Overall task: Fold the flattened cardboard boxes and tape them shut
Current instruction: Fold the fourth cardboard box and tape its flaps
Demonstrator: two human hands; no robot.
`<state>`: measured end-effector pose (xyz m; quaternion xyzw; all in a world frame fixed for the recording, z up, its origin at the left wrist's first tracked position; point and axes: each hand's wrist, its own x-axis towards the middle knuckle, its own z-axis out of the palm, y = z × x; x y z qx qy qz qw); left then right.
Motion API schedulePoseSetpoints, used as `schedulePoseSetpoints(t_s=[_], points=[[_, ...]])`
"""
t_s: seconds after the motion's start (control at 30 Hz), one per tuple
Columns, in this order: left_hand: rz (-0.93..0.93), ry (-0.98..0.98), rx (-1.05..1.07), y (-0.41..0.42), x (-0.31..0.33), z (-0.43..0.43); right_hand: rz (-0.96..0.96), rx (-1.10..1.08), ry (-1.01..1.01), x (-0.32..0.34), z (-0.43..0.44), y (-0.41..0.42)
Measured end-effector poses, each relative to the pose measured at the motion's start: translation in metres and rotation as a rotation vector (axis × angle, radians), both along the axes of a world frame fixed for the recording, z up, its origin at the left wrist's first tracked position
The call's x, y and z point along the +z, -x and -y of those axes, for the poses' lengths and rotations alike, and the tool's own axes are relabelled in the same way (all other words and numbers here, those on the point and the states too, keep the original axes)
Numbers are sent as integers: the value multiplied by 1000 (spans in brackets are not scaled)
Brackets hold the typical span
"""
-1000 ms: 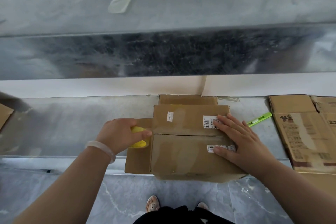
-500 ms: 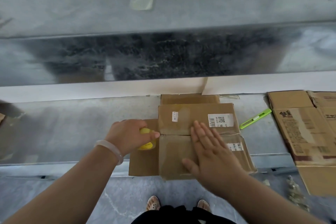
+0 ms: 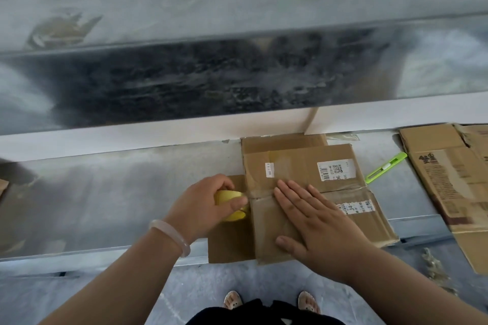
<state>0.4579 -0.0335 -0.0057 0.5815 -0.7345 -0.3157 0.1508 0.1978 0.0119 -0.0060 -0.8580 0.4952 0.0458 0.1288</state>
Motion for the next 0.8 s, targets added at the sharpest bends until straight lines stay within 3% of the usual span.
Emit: schedulePoseSetpoints(t_s=[0.07, 0.17, 0.3, 0.43, 0.57, 0.67, 0.8], points=[[-111, 7, -92, -13, -1, -5, -21, 0, 5, 1, -2, 0], [-74, 101, -188, -30, 2, -7, -25, -7, 19, 4, -6, -3], [143, 166, -264, -26, 9, 7, -46, -23, 27, 4, -7, -4], [501, 233, -389, -31, 6, 12, -73, -27, 10, 5, -4, -1], [580, 225, -391, -27, 1, 15, -82, -25, 5, 4, -2, -2], [537, 232, -384, -22, 1, 17, -83, -29, -8, 5, 0, 1], [270, 264, -343, -32, 7, 6, -76, -29, -8, 5, -1, 1]])
